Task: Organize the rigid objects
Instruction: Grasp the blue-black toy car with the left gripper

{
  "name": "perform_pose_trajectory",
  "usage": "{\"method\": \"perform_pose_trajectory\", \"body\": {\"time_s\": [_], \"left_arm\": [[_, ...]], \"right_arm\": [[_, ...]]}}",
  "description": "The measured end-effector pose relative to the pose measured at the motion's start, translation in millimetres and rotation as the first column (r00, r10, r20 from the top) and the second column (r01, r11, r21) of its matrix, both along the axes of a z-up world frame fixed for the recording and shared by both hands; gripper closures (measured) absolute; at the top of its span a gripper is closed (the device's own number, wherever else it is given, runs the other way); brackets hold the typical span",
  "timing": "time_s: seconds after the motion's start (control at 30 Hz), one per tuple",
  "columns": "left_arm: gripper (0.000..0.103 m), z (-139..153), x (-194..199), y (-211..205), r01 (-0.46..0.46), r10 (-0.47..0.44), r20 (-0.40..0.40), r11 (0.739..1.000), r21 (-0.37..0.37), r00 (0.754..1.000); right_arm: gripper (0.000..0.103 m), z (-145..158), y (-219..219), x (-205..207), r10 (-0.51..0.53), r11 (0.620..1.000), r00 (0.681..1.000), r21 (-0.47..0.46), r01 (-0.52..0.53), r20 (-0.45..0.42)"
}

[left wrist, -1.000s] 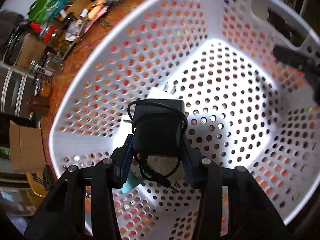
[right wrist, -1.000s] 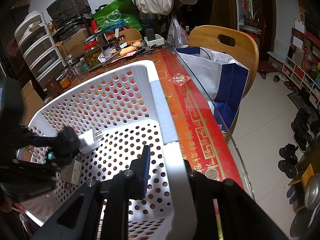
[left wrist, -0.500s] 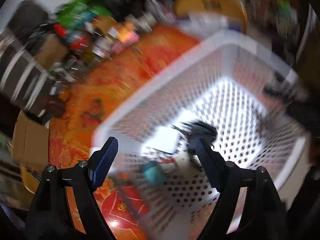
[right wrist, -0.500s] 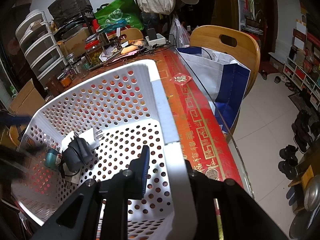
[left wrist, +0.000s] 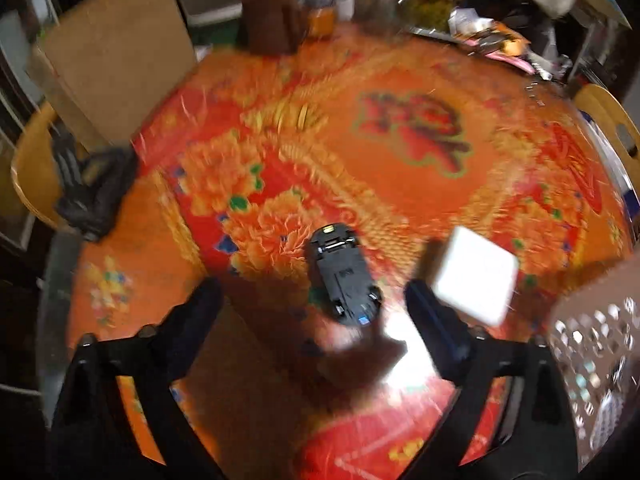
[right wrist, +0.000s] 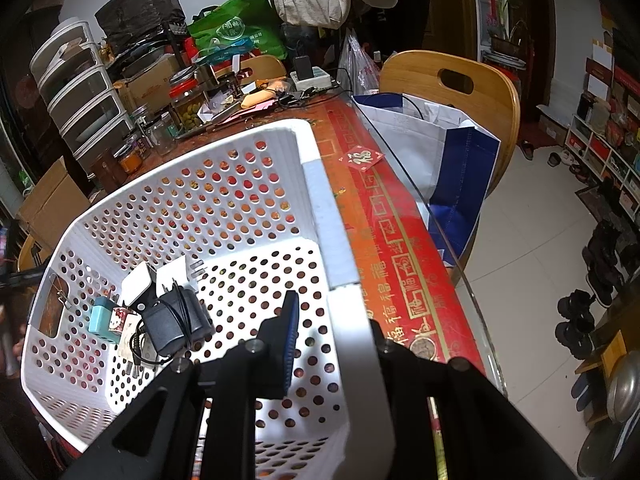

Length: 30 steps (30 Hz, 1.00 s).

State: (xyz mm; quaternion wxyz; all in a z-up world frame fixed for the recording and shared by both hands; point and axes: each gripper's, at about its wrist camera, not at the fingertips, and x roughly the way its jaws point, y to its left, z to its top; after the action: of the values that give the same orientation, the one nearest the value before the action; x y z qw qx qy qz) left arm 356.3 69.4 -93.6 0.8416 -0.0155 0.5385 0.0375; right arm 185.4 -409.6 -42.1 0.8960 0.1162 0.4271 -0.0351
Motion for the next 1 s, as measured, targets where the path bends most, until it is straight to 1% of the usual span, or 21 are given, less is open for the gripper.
{"method": "perform_pose_trajectory", "body": {"time_s": [0.07, 0.17, 0.23, 0.3, 0.33, 0.37, 0.4, 0.5, 0.6, 0.73, 0.83, 0.9, 1.0], "left_arm": [[0.018, -13.8, 7.7, 4.2, -0.005, 0.004, -0.017, 1.0, -0.022, 1.0], [0.023, -27.5, 14.2, 0.3, 0.005, -0.006, -0.025, 0.999, -0.047, 1.0], [0.028, -32.6, 16.9, -5.4, 0.006, -0.007, -0.02, 0.998, -0.055, 1.0], [0.041, -37.7, 25.0, -14.1, 0.007, -0.008, -0.007, 0.999, -0.053, 1.0], [0.047, -37.7, 24.5, -17.3, 0.007, -0.006, 0.014, 0.999, -0.049, 1.0], [0.063, -35.7, 20.7, -20.2, -0.005, 0.006, 0.035, 0.999, -0.04, 0.999], [0.076, -34.5, 19.3, -21.2, -0.019, 0.02, 0.053, 1.0, -0.022, 0.998], [0.076, -29.3, 13.6, -21.9, -0.016, 0.017, 0.079, 1.0, -0.012, 0.997], [0.076, -16.0, 3.6, -21.0, -0.029, 0.025, 0.158, 0.999, 0.019, 0.987], [0.076, 9.1, -16.2, -18.1, -0.098, 0.069, 0.306, 0.992, 0.08, 0.949], [0.076, 20.6, -26.7, -18.2, -0.146, 0.088, 0.384, 0.982, 0.123, 0.919], [0.076, 25.8, -30.0, -19.4, -0.169, 0.093, 0.415, 0.974, 0.15, 0.905], [0.076, 27.7, -33.0, -21.1, -0.154, 0.081, 0.41, 0.977, 0.15, 0.908]], "right_arm": [[0.083, -0.2, -0.7, 0.6, -0.002, 1.0, 1.0, -0.001, 0.002, -0.005], [0.083, 0.0, -1.5, 1.1, -0.009, 1.0, 1.0, -0.003, 0.009, -0.009], [0.083, 0.1, -1.4, 1.3, -0.01, 1.0, 1.0, -0.005, 0.01, -0.009], [0.083, 0.4, -0.9, 1.6, -0.01, 1.0, 1.0, -0.01, 0.01, -0.011], [0.083, 0.8, -0.2, 2.1, -0.01, 1.0, 1.0, -0.013, 0.01, -0.013], [0.083, 0.7, 0.1, 2.5, -0.011, 1.0, 1.0, -0.016, 0.01, -0.015], [0.083, 0.7, 0.3, 2.7, -0.011, 1.0, 1.0, -0.019, 0.01, -0.018], [0.083, 0.8, 1.0, 3.3, -0.012, 0.999, 1.0, -0.033, 0.011, -0.024], [0.083, 0.4, 0.5, 2.2, -0.015, 0.999, 1.0, -0.031, 0.015, -0.018], [0.083, 0.5, 0.0, 1.4, -0.017, 0.999, 1.0, -0.028, 0.017, -0.015], [0.083, 0.7, 0.7, 1.7, -0.017, 0.999, 1.0, -0.037, 0.016, -0.021], [0.083, 0.8, 1.1, 1.9, -0.018, 0.999, 1.0, -0.041, 0.017, -0.023], [0.083, 1.1, 1.7, 2.3, -0.02, 0.999, 0.999, -0.044, 0.019, -0.025]]}}
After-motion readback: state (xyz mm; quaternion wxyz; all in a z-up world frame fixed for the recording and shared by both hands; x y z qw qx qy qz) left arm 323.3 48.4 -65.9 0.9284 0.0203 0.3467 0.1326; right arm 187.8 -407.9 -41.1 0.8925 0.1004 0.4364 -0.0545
